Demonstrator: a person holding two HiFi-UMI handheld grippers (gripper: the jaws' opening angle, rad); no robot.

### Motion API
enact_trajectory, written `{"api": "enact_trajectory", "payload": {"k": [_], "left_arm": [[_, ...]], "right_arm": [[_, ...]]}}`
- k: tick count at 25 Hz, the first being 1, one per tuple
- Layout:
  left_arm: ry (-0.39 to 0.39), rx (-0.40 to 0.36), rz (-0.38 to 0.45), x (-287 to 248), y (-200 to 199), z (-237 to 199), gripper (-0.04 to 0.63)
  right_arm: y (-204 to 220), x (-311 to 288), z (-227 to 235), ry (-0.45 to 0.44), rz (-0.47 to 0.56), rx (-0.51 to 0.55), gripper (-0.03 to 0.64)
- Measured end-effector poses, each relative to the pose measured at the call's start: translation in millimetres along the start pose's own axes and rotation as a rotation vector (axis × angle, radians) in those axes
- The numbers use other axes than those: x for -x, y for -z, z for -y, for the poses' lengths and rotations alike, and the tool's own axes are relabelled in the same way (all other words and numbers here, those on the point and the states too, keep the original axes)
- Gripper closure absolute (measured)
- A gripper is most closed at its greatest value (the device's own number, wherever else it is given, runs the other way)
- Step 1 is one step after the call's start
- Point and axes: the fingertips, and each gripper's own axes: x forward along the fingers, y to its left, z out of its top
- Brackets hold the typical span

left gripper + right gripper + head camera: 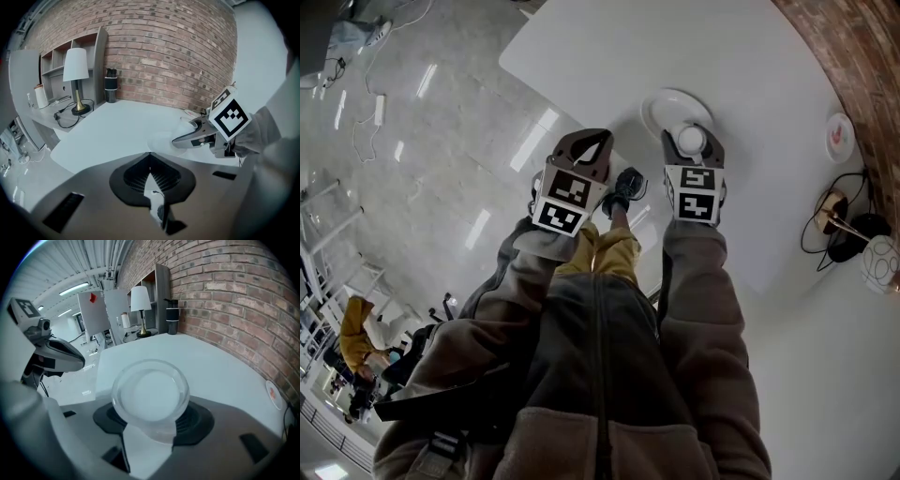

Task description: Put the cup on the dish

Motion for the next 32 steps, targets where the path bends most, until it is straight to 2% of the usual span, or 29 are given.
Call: {"api": "enact_trajectory", "payload": {"k": [11,20,30,32], "left_arm": [[-0.005,0.020,-0.025,-11,6,-16,0.591],[-0.003,0.021,-0.032,-17,6,-16,0.591],[0.001,0.023,-0.031,-12,4,-11,0.591],[-0.004,0.021,-0.023,-8,1,-11,0.591]], "right_arm": [[5,-37,6,0.010,-0.054,0.028,0.362],[9,-43,10,0.005,-0.065,0.015,0.362],[9,-41,6,-0.023,-0.073,0.047,0.359],[3,-34,5,-0.024,-0.050,0.042,0.337]]}}
